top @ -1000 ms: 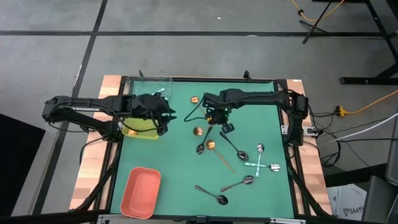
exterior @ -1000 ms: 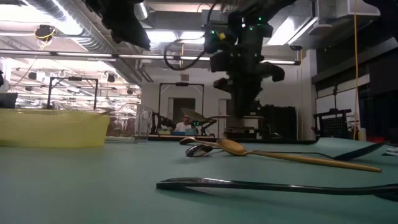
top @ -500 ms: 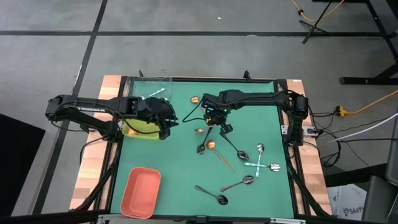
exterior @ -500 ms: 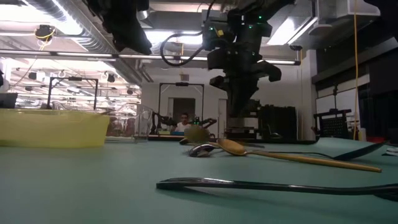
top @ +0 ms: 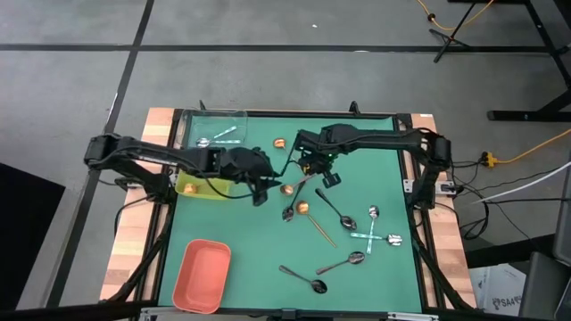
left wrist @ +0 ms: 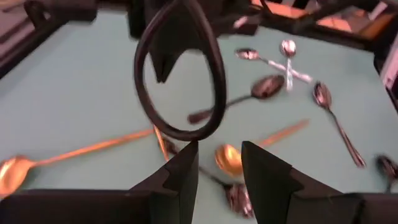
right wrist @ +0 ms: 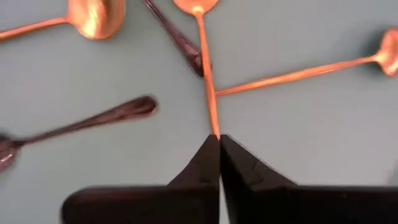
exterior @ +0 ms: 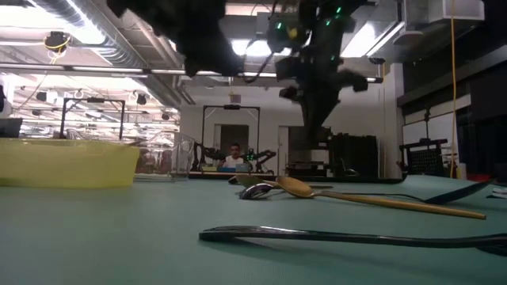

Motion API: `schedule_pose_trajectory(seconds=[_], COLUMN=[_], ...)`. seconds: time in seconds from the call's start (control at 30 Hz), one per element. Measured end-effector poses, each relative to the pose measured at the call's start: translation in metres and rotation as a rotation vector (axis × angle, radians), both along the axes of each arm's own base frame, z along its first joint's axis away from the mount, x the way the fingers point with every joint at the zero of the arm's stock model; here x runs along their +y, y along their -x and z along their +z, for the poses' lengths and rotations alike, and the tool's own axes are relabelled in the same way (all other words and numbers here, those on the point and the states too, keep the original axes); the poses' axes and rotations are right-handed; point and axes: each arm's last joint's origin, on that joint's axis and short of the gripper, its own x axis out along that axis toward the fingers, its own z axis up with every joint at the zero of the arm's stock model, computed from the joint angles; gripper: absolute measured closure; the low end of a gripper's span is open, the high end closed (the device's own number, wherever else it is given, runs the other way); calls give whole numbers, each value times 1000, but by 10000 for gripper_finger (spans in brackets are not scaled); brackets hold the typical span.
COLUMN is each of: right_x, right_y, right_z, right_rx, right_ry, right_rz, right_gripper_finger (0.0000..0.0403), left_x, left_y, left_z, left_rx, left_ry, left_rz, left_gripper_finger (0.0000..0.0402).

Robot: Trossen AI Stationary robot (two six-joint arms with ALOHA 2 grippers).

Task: Sort silverware by color (type)
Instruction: Put the gold spoon into the yellow bin

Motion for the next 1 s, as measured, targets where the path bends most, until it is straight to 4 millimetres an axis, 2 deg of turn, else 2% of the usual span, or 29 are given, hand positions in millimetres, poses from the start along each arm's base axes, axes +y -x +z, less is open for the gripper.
schedule_pose_trajectory(seconds=[0.3, 0.57, 0.7, 1.0], right_x=[5, 10, 12, 12], right_y=[32, 61, 70, 71], right_z=[60, 99, 109, 111], right_rx=[-160, -292, -327, -338], right_ry=[80, 97, 99, 101], right_rz=[-109, -175, -182, -183], right_gripper_finger=[403, 403, 403, 403], left_x=[12, 20, 24, 30], left_y=[-37, -55, -66, -95], left_z=[-28, -61, -71, -95], left_rx=[-104, -65, -39, 121], left_ry=[-5, -3, -1, 3], left_rz=[32, 54, 61, 77], left_gripper_finger=[285, 285, 285, 285])
